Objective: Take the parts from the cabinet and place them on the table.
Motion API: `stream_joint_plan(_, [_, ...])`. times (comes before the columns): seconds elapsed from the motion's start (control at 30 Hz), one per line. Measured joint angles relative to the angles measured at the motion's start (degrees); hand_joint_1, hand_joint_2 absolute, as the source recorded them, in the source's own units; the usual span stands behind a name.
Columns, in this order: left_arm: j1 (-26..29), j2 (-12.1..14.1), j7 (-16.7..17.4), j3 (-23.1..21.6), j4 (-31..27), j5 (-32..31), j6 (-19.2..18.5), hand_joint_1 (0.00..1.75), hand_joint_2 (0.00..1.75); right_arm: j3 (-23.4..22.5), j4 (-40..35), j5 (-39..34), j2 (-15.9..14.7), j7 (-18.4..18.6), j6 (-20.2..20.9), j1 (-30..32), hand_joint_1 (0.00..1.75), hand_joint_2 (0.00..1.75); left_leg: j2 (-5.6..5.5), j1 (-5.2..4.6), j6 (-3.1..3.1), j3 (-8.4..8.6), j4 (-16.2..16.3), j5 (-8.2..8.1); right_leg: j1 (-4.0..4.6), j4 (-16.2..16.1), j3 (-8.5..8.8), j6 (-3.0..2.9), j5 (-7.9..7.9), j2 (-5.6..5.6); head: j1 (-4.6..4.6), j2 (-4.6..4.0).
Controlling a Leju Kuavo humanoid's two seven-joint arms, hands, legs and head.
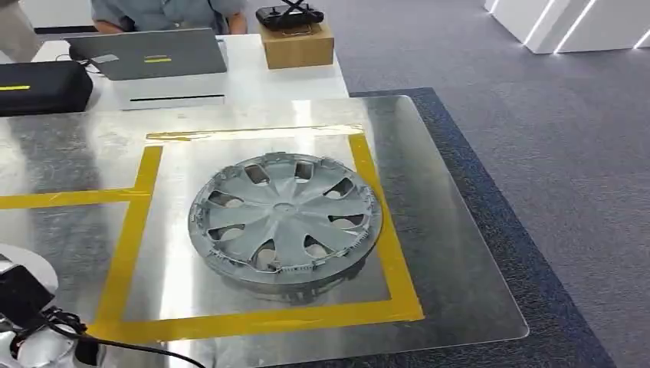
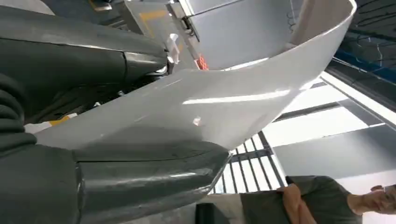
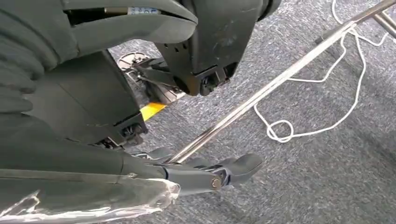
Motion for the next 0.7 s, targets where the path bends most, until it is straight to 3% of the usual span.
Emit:
stream_joint_plan(0.37, [0.3, 0.02, 0.13, -2.6, 0.0, 0.92, 0.0, 1.75, 1.75, 0.02, 0.0, -0.44, 0.0, 0.0, -0.24, -0.02, 0.0, 1.75, 0.0, 0.0, 0.01, 0.0, 0.0, -0.02, 0.01, 0.0, 0.0, 0.0, 0.0, 0.01, 0.0, 0.0])
stream_joint_plan(0.7, [0.66, 0.02, 0.11, -3.74, 0.0, 1.42, 0.0, 1.75, 1.75, 0.0, 0.13, -2.71, 0.0, -0.02, 2.69, 0.01, 0.0, 1.75, 0.0, 0.0, 0.01, 0.0, 0.0, -0.02, 0.0, 0.0, 0.01, 0.0, 0.0, 0.0, 0.0, 0.0])
